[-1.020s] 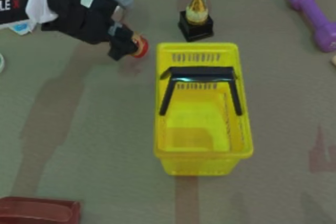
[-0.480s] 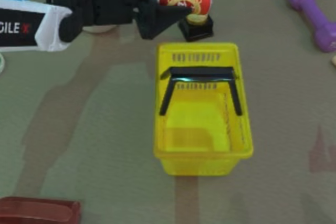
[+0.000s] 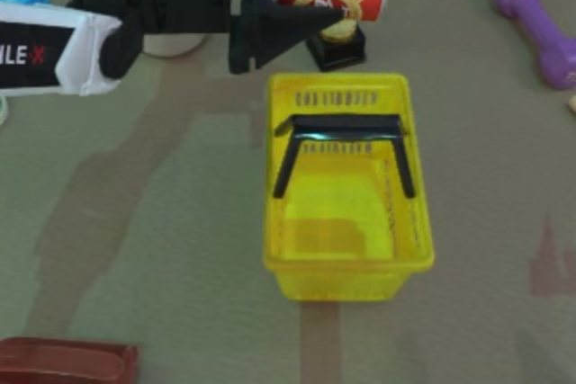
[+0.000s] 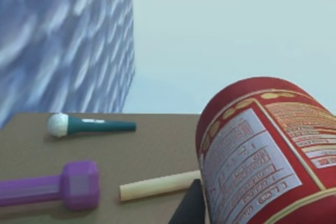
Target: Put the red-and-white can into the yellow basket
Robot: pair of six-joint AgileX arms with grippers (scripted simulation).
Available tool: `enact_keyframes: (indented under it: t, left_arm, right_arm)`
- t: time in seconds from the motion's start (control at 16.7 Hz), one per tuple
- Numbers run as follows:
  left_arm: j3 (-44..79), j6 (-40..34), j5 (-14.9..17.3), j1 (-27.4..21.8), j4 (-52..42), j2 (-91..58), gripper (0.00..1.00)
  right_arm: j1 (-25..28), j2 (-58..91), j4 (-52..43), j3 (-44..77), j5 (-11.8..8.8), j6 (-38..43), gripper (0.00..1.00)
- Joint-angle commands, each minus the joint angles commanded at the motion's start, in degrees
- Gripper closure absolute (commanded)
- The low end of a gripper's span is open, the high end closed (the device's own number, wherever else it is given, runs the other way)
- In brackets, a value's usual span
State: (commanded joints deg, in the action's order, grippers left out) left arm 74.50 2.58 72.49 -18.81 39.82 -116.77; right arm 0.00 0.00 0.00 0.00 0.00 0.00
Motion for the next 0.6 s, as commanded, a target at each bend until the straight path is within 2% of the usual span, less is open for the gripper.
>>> enact_keyframes:
  t: [0.3,0.6]
  left_arm:
    - [-0.04,0.11,0.02,0.32,0.84,-1.07,1.0]
    - [-2.86,-0.11,0.15,1.01,11.52,-8.46,1.0]
  right_arm:
    - [0.0,0.0,0.0,0.0,0.0,0.0,0.0]
    - [0.0,0.0,0.0,0.0,0.0,0.0,0.0]
